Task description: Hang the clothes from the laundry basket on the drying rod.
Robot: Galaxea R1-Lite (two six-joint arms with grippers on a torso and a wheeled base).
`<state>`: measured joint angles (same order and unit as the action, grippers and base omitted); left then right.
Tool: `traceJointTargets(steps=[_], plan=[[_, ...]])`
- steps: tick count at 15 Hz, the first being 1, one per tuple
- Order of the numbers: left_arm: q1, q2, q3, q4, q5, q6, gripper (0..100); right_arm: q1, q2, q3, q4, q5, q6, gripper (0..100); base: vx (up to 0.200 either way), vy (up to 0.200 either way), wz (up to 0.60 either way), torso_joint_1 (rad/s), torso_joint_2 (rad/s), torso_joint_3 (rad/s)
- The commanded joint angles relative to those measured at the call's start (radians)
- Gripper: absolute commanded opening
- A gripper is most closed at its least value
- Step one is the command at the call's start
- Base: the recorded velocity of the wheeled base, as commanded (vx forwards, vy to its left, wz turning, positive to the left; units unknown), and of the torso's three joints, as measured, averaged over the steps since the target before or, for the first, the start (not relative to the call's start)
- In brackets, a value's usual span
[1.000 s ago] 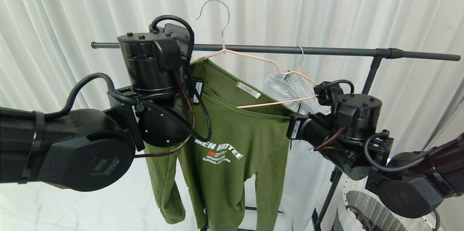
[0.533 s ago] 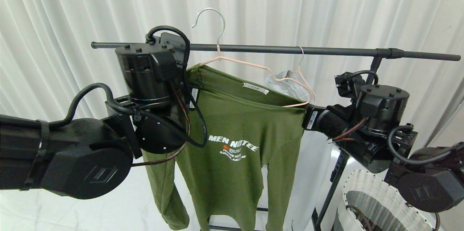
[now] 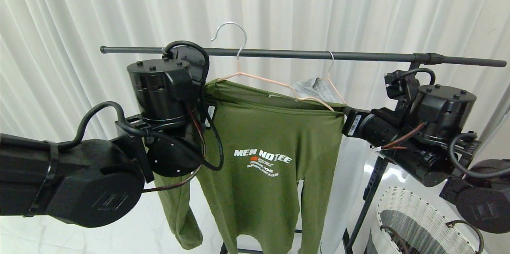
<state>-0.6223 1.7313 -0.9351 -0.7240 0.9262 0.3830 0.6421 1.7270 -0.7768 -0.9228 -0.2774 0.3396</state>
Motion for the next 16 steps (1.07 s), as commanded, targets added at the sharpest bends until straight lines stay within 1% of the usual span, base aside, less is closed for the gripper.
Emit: traceJointTargets(steps=[1, 3, 4, 5, 7, 9, 13, 14, 16], plan=[[0.012, 0.008, 0.027, -0.031, 0.0, 0.019, 0, 0.001, -0.035, 0.017, -0.001, 0.021, -0.002, 0, 0.0, 0.0, 0.0, 0.0, 0.0, 0.0], [0.023, 0.027, 0.045, -0.089, 0.0, 0.054, 0, 0.001, -0.055, 0.028, 0.001, 0.057, -0.002, 0, 0.0, 0.0, 0.0, 0.0, 0.0, 0.0], [0.023, 0.048, 0.058, -0.141, 0.0, 0.071, 0, 0.001, -0.067, 0.027, 0.002, 0.089, -0.005, 0, 0.0, 0.0, 0.0, 0.0, 0.0, 0.0], [0.023, 0.067, 0.059, -0.167, 0.0, 0.074, 0, 0.002, -0.078, 0.024, 0.004, 0.118, -0.01, 0, 0.0, 0.0, 0.0, 0.0, 0.0, 0.0], [0.018, 0.09, 0.059, -0.195, 0.0, 0.074, 0, 0.002, -0.098, 0.024, 0.009, 0.165, -0.021, 0, 0.0, 0.0, 0.0, 0.0, 0.0, 0.0], [0.016, 0.094, 0.059, -0.199, 0.0, 0.073, 0, 0.002, -0.116, 0.027, 0.025, 0.182, -0.031, 0, 0.0, 0.0, 0.0, 0.0, 0.0, 0.0], [0.012, 0.096, 0.059, -0.201, 0.002, 0.06, 0, 0.024, -0.201, 0.059, 0.113, 0.271, -0.031, 0, 0.0, 0.0, 0.0, 0.0, 0.0, 0.0], [0.012, 0.097, 0.059, -0.201, 0.0, 0.057, 0, 0.028, -0.227, 0.067, 0.139, 0.285, -0.033, 100, 0.0, 0.0, 0.0, 0.0, 0.0, 0.0], [-0.011, 0.099, 0.058, -0.207, -0.004, 0.031, 0, 0.028, -0.247, 0.083, 0.14, 0.285, -0.06, 100, 0.0, 0.0, 0.0, 0.0, 0.0, 0.0]])
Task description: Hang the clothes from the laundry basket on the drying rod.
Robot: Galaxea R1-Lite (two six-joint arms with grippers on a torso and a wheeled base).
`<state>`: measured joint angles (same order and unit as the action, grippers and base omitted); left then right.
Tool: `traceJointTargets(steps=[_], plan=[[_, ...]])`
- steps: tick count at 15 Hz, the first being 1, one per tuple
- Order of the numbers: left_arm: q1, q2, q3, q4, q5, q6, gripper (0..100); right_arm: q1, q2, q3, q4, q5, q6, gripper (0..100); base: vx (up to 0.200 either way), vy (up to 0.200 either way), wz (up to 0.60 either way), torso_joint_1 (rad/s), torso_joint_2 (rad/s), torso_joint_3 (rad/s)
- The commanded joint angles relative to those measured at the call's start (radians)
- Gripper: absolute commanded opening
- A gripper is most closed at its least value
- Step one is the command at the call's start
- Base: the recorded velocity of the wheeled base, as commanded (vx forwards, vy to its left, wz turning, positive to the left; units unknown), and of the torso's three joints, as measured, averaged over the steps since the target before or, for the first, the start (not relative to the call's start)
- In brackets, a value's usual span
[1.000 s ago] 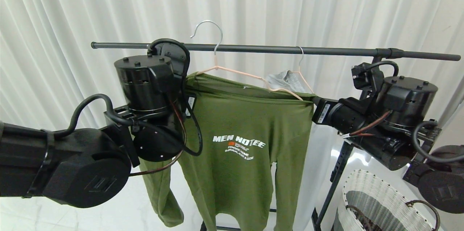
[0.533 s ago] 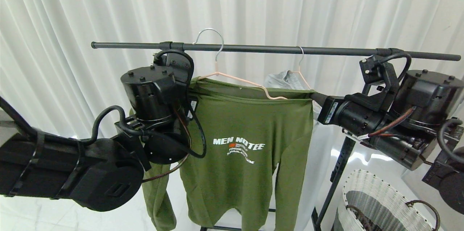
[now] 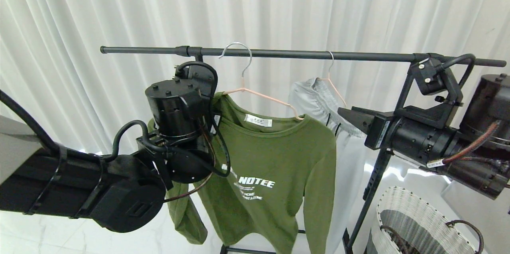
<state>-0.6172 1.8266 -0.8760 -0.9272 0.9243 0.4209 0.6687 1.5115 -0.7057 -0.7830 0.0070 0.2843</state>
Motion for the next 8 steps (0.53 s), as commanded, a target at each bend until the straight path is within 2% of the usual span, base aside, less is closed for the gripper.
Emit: traceJointTargets(steps=[1, 4, 8], plan=[[-0.033, 0.003, 0.0, -0.015, -0.002, -0.022, 0, 0.002, -0.042, 0.034, 0.001, 0.011, -0.03, 100, 0.0, 0.0, 0.0, 0.0, 0.0, 0.0], [-0.081, 0.011, 0.011, -0.024, -0.019, -0.043, 0, 0.003, -0.066, 0.066, 0.004, 0.114, -0.102, 100, 0.0, 0.0, 0.0, 0.0, 0.0, 0.0], [-0.153, 0.026, 0.025, -0.024, -0.03, -0.048, 0, -0.003, -0.04, 0.054, 0.083, 0.116, -0.263, 100, 0.0, 0.0, 0.0, 0.0, 0.0, 0.0]])
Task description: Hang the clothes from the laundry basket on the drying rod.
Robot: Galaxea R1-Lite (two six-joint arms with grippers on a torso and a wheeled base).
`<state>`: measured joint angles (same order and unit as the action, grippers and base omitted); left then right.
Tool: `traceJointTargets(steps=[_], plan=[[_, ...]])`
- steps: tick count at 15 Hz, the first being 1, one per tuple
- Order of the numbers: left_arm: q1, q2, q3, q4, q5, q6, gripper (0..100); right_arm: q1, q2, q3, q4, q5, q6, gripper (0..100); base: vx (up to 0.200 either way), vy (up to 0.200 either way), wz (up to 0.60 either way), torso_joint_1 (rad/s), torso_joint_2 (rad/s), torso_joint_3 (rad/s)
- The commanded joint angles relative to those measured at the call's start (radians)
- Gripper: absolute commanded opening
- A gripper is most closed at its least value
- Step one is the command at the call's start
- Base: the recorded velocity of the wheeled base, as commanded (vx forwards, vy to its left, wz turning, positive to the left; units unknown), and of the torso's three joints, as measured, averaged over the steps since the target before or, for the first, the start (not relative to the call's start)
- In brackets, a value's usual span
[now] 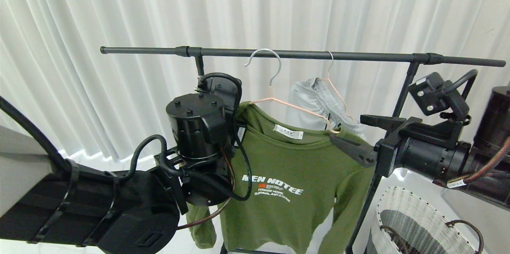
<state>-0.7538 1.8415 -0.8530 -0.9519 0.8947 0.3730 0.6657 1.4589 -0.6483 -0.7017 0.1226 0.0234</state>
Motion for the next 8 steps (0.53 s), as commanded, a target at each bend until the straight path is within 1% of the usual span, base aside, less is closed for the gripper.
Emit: traceJointTargets(steps=[1, 2, 4, 6, 8], plan=[[-0.019, 0.015, 0.002, -0.004, -0.003, 0.0, 0, 0.0, 0.018, -0.016, 0.016, 0.0, -0.022, 100, 0.0, 0.0, 0.0, 0.0, 0.0, 0.0], [-0.03, 0.028, 0.006, -0.024, -0.007, 0.001, 0, -0.009, 0.027, -0.07, 0.076, -0.001, -0.068, 100, 0.0, 0.0, 0.0, 0.0, 0.0, 0.0], [-0.038, 0.039, 0.022, -0.056, -0.007, 0.007, 0, -0.012, 0.029, -0.136, 0.18, -0.003, -0.114, 100, 0.0, 0.0, 0.0, 0.0, 0.0, 0.0], [-0.042, 0.048, 0.043, -0.073, -0.007, 0.007, 0, -0.009, 0.049, -0.182, 0.211, -0.004, -0.145, 100, 0.0, 0.0, 0.0, 0.0, 0.0, 0.0], [-0.052, 0.056, 0.055, -0.093, -0.008, 0.009, 0, -0.009, 0.081, -0.203, 0.231, -0.017, -0.192, 100, 0.0, 0.0, 0.0, 0.0, 0.0, 0.0]])
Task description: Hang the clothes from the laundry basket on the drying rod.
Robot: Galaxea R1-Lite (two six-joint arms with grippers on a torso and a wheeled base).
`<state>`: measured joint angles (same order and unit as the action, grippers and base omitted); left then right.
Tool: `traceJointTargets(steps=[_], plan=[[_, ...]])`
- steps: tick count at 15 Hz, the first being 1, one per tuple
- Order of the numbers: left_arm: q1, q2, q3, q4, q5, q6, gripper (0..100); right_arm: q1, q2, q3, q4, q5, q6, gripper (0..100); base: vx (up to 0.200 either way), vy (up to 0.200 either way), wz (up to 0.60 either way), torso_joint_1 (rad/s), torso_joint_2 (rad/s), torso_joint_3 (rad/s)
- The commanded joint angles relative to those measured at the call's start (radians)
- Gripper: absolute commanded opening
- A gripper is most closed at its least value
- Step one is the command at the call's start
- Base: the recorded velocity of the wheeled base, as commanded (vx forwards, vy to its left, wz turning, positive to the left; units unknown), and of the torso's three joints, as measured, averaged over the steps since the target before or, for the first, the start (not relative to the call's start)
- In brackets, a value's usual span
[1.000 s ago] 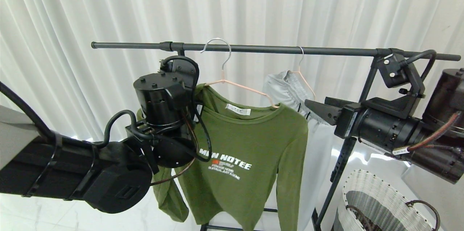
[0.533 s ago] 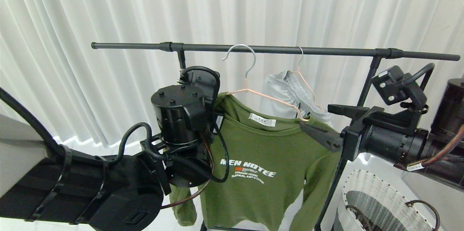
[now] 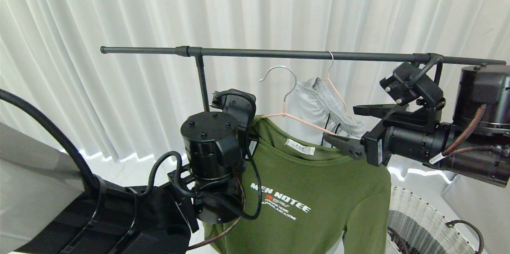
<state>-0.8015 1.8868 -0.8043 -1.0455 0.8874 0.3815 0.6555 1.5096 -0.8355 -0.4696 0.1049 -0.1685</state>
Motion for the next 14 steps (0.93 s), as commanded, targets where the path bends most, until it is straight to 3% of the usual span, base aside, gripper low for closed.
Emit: traceJointTargets(steps=[1, 4, 14], plan=[[-0.012, 0.012, 0.007, -0.007, 0.001, 0.0, 0, 0.003, 0.043, -0.019, 0.02, -0.017, -0.029, 100, 0.0, 0.0, 0.0, 0.0, 0.0, 0.0], [-0.025, 0.012, 0.005, -0.01, 0.001, 0.0, 0, 0.013, 0.09, -0.054, 0.022, -0.086, -0.092, 100, 0.0, 0.0, 0.0, 0.0, 0.0, 0.0], [-0.033, 0.012, 0.007, -0.011, 0.001, 0.002, 0, 0.062, 0.097, -0.062, 0.025, -0.126, -0.094, 100, 0.0, 0.0, 0.0, 0.0, 0.0, 0.0]])
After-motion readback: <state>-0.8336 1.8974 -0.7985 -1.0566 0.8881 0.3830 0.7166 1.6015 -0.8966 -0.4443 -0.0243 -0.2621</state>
